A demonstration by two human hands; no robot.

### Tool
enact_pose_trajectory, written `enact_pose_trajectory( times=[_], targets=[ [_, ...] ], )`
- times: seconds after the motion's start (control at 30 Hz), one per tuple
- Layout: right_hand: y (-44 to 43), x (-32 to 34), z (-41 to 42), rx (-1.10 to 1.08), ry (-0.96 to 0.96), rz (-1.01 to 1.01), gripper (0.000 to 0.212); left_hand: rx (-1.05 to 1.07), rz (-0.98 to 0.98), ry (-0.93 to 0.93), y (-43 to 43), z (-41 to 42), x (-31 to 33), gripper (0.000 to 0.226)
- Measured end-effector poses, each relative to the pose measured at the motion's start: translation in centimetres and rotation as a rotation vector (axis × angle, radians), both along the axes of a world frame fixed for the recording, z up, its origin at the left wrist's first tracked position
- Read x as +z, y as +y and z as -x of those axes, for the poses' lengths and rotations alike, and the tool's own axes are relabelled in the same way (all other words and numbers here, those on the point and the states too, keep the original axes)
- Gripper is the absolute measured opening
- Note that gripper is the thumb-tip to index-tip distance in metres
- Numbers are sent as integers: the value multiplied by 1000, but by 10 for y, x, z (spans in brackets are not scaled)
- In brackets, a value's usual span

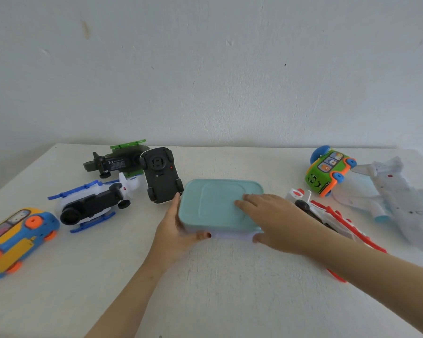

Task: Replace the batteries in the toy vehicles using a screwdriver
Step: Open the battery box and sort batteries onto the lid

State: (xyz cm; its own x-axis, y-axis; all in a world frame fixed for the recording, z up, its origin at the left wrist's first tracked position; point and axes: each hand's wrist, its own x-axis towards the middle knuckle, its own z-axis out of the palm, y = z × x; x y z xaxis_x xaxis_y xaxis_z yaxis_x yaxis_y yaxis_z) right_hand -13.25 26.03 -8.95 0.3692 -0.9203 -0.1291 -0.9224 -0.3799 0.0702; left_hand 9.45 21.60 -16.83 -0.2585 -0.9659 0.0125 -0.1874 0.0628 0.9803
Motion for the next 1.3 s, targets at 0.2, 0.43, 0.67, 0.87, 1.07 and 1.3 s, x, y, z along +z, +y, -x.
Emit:
enact_pose_trajectory(
  times=[0.2,0.43,0.67,0.87,1.07,1.3],
  targets=[
    [-7,5,2,0,-24,-49,62,69,75,-39,1,4,-5,103],
    [-18,3,1,141,122,44,53,100,71,-24,1,5,-8,101],
    [-21,18,-3,98,35,69,38,111,76,-27,-1,5,-13,104],
    [-28,35,0,70,-26,-61,36,115,92,-32,-2,5,-12,92],
    [-37,39,-1,43,-9,-113,35,103,114,-73,1,6,-9,90],
    [-65,71,-9,-39,-112,-161,31,111,130,-103,4,4,-7,77]
  ],
)
